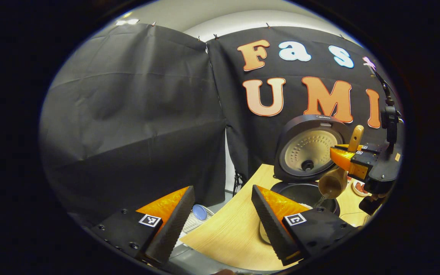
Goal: Close the left gripper, press the button to open the rice cooker; take a wooden spoon from the chopstick holder with the right hand, scoop a spoonful of rice and pour it into the rice cooker, then put the wooden spoon back into the chopstick holder.
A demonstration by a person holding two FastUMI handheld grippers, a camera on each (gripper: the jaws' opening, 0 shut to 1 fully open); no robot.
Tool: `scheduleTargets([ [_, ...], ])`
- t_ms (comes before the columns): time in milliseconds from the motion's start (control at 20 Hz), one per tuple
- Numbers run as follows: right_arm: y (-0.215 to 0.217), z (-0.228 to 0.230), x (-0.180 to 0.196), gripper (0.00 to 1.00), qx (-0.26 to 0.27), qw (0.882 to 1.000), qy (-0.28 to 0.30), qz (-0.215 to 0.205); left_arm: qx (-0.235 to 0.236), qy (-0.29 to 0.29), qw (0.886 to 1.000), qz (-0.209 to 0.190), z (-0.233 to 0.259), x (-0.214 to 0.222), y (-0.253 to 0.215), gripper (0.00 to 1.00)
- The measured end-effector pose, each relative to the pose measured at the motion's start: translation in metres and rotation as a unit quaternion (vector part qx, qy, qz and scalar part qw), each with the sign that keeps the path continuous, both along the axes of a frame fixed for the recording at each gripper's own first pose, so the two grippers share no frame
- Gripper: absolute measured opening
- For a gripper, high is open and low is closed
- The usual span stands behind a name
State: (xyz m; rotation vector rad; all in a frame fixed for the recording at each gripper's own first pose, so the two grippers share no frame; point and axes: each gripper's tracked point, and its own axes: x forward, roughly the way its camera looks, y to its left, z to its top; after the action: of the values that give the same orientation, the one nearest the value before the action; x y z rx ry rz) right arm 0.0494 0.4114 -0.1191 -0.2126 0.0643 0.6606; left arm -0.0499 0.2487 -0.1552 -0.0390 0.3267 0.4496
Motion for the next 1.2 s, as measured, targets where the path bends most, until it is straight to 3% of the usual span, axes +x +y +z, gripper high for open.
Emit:
scheduleTargets([
  [50,0.003,0.003,-0.003,0.12,-0.004,1.0,-0.009,0.008,0.001,0.0,1.0,0.0,0.0,-0.001,0.0,1.0],
  [200,0.004,0.009,-0.008,0.12,0.015,1.0,-0.003,0.014,0.002,0.003,1.0,0.001,0.0,-0.004,-0.002,0.96],
  [350,-0.007,0.011,-0.007,0.12,0.081,0.995,0.058,-0.003,-0.004,0.003,1.0,-0.003,0.0,-0.004,-0.01,1.0],
  [500,-0.035,0.007,-0.004,0.12,0.151,0.979,0.135,-0.03,-0.012,0.003,1.0,-0.01,0.002,-0.002,-0.02,0.96],
  [750,-0.085,0.006,0.005,0.12,0.261,0.934,0.233,-0.076,-0.014,0.007,0.999,-0.035,0.001,0.008,-0.042,1.0],
  [1000,-0.172,-0.014,0.001,0.12,0.263,0.925,0.236,-0.143,-0.012,0.01,0.997,-0.078,0.001,0.025,-0.085,1.0],
  [1050,-0.191,-0.022,-0.002,0.12,0.262,0.921,0.24,-0.16,-0.013,0.012,0.996,-0.088,0.001,0.028,-0.095,0.96],
  [1200,-0.247,-0.037,-0.006,0.12,0.269,0.909,0.243,-0.207,-0.018,0.014,0.993,-0.119,0.002,0.039,-0.128,1.0],
])
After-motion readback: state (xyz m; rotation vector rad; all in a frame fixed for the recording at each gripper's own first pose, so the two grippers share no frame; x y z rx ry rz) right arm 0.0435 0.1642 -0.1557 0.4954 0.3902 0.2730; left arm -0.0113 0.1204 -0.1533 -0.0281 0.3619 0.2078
